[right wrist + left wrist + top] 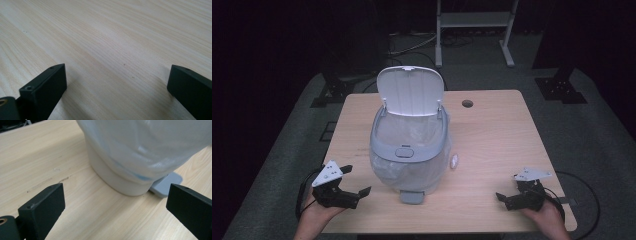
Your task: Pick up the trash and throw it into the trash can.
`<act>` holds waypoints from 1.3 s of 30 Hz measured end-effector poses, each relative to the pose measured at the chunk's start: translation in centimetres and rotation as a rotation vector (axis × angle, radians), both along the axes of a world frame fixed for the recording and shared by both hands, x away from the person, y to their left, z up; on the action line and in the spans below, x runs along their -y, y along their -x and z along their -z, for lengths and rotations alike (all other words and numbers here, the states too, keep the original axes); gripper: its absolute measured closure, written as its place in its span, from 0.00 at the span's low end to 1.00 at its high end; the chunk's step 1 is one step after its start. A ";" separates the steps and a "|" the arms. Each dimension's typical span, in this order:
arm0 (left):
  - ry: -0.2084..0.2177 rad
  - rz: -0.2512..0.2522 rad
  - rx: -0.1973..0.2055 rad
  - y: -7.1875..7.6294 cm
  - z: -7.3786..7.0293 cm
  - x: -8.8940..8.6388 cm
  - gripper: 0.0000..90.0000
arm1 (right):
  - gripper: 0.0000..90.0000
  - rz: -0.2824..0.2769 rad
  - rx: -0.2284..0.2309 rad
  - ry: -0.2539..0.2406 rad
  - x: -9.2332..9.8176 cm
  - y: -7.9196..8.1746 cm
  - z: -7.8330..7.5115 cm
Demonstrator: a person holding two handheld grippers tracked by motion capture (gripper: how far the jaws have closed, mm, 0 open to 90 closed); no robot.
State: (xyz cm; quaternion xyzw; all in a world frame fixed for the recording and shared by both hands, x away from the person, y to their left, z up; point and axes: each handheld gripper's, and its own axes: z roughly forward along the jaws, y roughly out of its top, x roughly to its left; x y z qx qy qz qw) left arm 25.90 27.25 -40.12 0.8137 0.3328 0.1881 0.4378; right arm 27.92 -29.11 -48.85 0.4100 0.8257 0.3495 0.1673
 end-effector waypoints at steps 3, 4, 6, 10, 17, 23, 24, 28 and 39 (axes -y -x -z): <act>-0.019 -0.008 -0.003 -0.1 0.8 0.0 0.01 | 0.02 0.000 0.000 0.000 0.0 0.0 0.0; -0.029 -0.009 -0.005 -0.1 1.1 0.0 0.01 | 0.02 0.000 0.000 0.000 0.0 0.0 0.0; -0.042 -0.010 -0.010 -0.2 1.6 0.0 0.01 | 0.02 0.000 0.000 0.000 0.0 0.0 0.0; -0.051 -0.011 -0.017 -0.3 2.3 0.0 0.01 | 0.02 0.000 0.000 0.000 0.0 0.0 0.0; -0.097 -0.024 -0.047 -0.7 4.2 0.1 0.01 | 0.02 0.000 0.000 0.000 0.0 0.0 0.0; -0.147 -0.021 -0.072 -1.1 5.6 0.1 0.01 | 0.02 0.005 0.000 -0.001 -0.1 0.0 0.0; -0.150 -0.023 -0.078 -1.1 5.8 0.1 0.01 | 0.02 0.005 0.001 -0.001 -0.1 0.0 0.0; -0.166 -0.022 -0.096 -1.3 6.6 0.1 0.01 | 0.02 0.006 0.000 -0.001 -0.1 0.0 0.0; -0.169 -0.003 -0.119 -1.8 8.0 0.0 0.00 | 0.11 -0.007 -0.005 -0.003 -0.2 0.0 -0.4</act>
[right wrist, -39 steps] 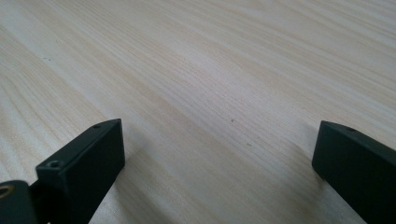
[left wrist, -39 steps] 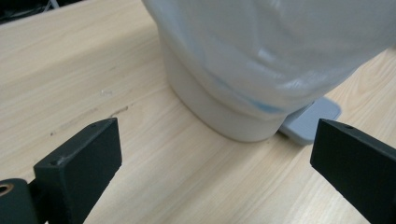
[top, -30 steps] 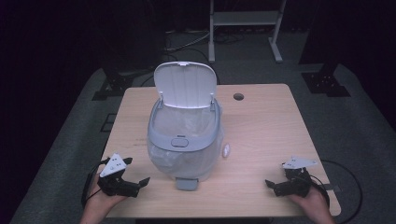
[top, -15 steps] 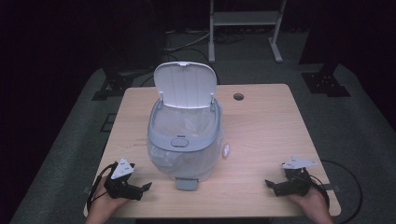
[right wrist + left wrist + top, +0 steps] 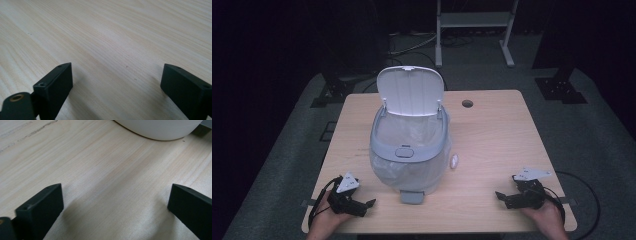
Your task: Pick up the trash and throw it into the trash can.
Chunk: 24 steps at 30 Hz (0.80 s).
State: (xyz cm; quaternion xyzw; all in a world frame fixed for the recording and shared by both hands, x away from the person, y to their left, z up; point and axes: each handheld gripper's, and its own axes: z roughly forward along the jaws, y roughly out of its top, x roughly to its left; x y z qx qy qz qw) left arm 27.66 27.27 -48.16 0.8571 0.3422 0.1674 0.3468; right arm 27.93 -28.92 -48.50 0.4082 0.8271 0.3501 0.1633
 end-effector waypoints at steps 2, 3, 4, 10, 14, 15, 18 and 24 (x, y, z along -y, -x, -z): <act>0.013 0.003 0.002 0.0 0.1 -0.1 0.00 | 0.11 -0.004 -0.003 0.001 -0.1 0.0 -0.1; 0.029 -0.001 -0.022 -0.1 0.2 -0.3 0.00 | 0.11 -0.003 -0.003 0.002 -0.2 0.0 -0.1; 0.028 -0.001 -0.022 -0.1 0.2 -0.3 0.00 | 0.11 -0.001 -0.001 0.000 -0.2 0.0 -0.2; 0.029 -0.001 -0.021 -0.1 0.2 -0.3 0.00 | 0.11 0.004 -0.003 -0.003 -0.5 -0.1 -0.4; 0.029 -0.001 -0.021 -0.1 0.2 -0.3 0.00 | 0.11 0.001 -0.006 -0.008 -0.8 -0.3 -0.8; 0.029 -0.001 -0.021 -0.1 0.2 -0.3 0.00 | 0.11 0.001 -0.002 -0.011 -0.8 -0.3 -1.0; 0.029 -0.001 -0.021 -0.1 0.2 -0.3 0.00 | 0.11 -0.005 0.007 -0.017 -1.0 -0.3 -1.2; 0.029 -0.001 -0.022 -0.1 0.2 -0.3 0.00 | 0.11 -0.023 0.018 -0.033 -1.6 -0.3 -1.9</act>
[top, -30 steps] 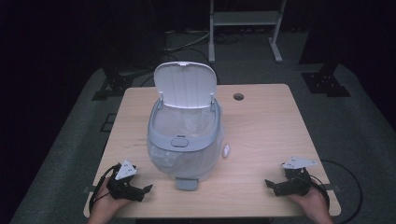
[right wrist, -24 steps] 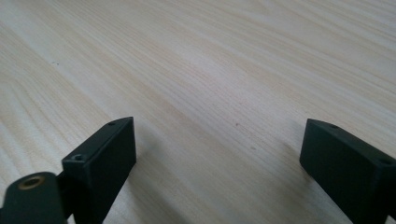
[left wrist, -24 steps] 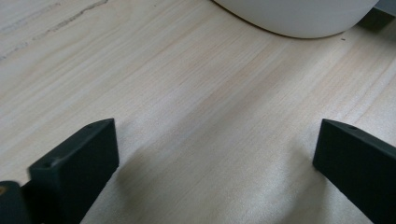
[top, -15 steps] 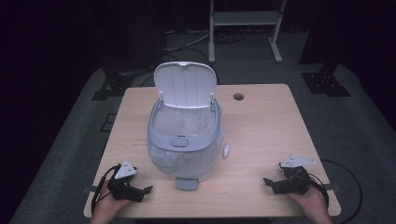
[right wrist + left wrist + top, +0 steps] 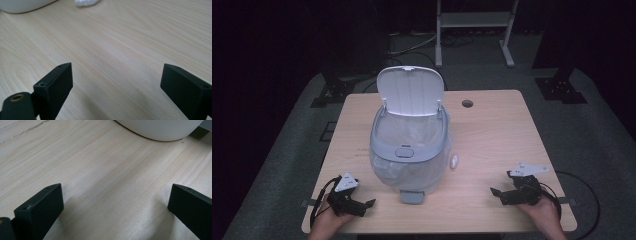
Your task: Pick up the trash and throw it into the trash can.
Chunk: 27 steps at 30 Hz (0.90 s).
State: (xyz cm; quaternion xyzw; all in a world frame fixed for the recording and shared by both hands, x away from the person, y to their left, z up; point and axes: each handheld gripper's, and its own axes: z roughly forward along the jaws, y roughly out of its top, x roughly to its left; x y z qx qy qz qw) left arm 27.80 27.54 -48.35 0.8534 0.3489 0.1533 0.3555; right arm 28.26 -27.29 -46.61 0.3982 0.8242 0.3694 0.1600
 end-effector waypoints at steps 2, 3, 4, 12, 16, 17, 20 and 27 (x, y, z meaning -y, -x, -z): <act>-0.001 0.000 0.000 0.0 0.0 0.0 0.00 | 0.11 -0.002 0.000 -0.003 -0.1 0.0 -0.1; 0.000 0.000 0.000 0.0 0.0 0.0 0.00 | 0.11 -0.008 0.006 -0.005 -0.3 -0.1 -0.3; 0.000 0.000 0.000 0.0 0.0 0.0 0.00 | 0.11 -0.008 0.006 -0.005 -0.3 -0.1 -0.3; 0.000 0.000 0.000 0.0 0.0 0.0 0.00 | 0.11 -0.009 0.016 -0.015 -1.1 -0.8 -1.0; 0.000 0.000 0.000 0.0 0.0 0.0 0.00 | 0.11 -0.018 0.021 -0.022 -1.8 -1.2 -1.4; 0.000 0.000 0.000 0.0 0.0 0.0 0.00 | 0.11 -0.018 0.021 -0.022 -1.8 -1.2 -1.4; 0.000 0.000 0.000 0.0 0.0 0.0 0.00 | 0.11 -0.022 0.022 -0.036 -2.1 -1.5 -1.5; 0.000 0.000 0.000 0.0 0.0 0.0 0.00 | 0.11 -0.030 0.025 -0.045 -3.6 -2.4 -2.3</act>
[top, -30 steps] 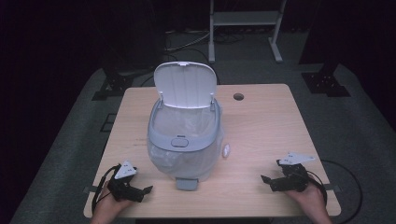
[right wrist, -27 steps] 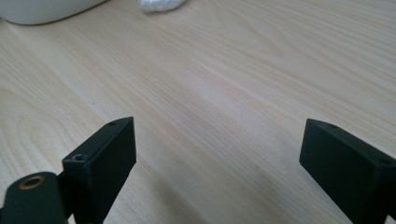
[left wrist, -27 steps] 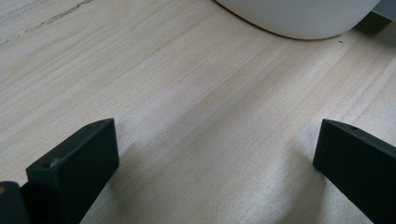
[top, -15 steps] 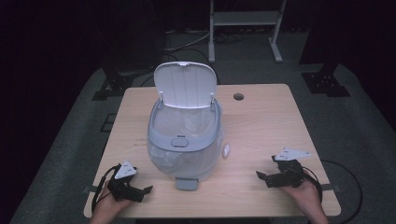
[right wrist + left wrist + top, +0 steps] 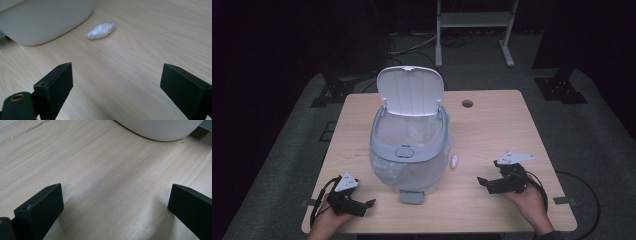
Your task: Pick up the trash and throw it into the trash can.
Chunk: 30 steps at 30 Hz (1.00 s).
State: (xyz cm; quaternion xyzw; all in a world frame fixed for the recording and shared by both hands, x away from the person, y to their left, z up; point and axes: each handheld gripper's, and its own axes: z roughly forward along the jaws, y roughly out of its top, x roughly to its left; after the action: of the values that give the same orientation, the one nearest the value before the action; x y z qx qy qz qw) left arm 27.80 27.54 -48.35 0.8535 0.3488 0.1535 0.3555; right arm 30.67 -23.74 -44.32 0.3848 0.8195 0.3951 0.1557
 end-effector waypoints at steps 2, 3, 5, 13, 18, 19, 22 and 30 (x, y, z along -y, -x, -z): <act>0.000 0.000 0.000 0.0 0.0 0.0 0.00 | 0.11 -0.002 0.001 -0.002 -0.2 -0.1 -0.1; 0.000 0.000 0.000 0.0 0.0 0.0 0.00 | 0.11 -0.003 -0.001 -0.013 -0.5 -0.3 -0.3; 0.000 0.000 0.000 0.0 0.0 0.0 0.00 | 0.11 -0.004 -0.002 -0.009 -0.7 -0.4 -0.3; 0.001 0.000 -0.001 0.0 0.0 0.0 0.00 | 0.11 -0.008 0.007 -0.008 -2.4 -1.6 -0.7; -0.004 0.002 0.000 0.0 0.0 0.0 0.00 | 0.12 -0.002 0.012 -0.013 -3.1 -2.2 -0.8; -0.004 0.002 0.000 0.0 0.0 0.0 0.00 | 0.12 -0.001 0.012 -0.014 -3.2 -2.4 -0.8; -0.002 0.001 -0.001 0.0 0.0 0.0 0.00 | 0.12 0.004 0.009 -0.019 -3.6 -2.8 -0.8; -0.002 0.001 -0.001 0.0 0.0 0.0 0.00 | 0.12 0.005 0.006 -0.027 -5.0 -4.2 -0.4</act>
State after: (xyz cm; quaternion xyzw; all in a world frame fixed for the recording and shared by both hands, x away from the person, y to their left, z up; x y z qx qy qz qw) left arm 27.79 27.55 -48.34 0.8541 0.3486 0.1531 0.3544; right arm 34.84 -18.70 -43.87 0.3877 0.8126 0.4070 0.1540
